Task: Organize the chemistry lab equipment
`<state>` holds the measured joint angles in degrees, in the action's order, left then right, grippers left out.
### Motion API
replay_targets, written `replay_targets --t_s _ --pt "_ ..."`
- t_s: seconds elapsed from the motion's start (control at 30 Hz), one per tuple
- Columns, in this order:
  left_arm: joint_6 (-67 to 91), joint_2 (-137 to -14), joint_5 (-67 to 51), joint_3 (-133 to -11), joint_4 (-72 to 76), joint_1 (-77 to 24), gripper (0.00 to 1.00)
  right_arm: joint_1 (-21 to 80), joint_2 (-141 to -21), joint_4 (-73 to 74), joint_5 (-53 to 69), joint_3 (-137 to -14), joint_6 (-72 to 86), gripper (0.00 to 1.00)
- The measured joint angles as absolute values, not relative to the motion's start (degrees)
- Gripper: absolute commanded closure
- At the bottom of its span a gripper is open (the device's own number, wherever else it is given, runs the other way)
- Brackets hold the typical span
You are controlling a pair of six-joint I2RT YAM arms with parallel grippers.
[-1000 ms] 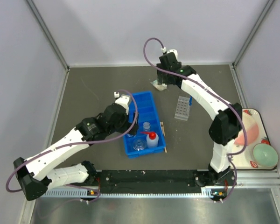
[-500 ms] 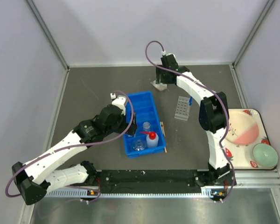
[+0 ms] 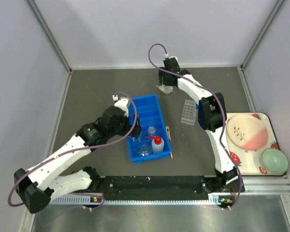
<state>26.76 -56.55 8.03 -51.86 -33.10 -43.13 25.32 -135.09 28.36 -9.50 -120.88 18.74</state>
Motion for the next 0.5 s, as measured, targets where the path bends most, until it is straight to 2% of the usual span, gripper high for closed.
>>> replay_targets --t_s 0.17,0.23,0.27,0.3,0.37,0.4,0.5 --pt "26.1 -57.3 6.8 -51.9 -32.9 -42.0 0.02 25.2 -138.4 29.2 -9.5 -122.2 19.2 0.32" --pt "25.8 -57.4 6.6 -51.9 -32.9 -41.7 0.02 25.0 -139.7 29.7 -9.3 -123.4 19.4 0.37" --pt "25.7 -57.5 6.4 -51.9 -32.8 -41.5 0.02 25.0 -140.1 30.0 -9.1 -123.9 19.6 0.41" --pt "25.5 -57.6 6.3 -51.9 -32.8 -41.3 0.02 25.0 -140.6 30.4 -8.9 -124.7 19.7 0.53" --pt "25.3 -57.7 5.8 -51.8 -32.6 -40.9 0.02 24.9 -141.3 31.0 -8.5 -126.0 20.2 0.62" --pt "25.3 -57.7 5.8 -51.8 -32.5 -40.8 0.02 24.9 -141.5 31.1 -8.2 -126.2 20.4 0.70" --pt "25.2 -57.6 5.4 -51.6 -32.1 -40.4 0.02 24.8 -141.8 31.6 -7.8 -126.6 21.1 0.82"
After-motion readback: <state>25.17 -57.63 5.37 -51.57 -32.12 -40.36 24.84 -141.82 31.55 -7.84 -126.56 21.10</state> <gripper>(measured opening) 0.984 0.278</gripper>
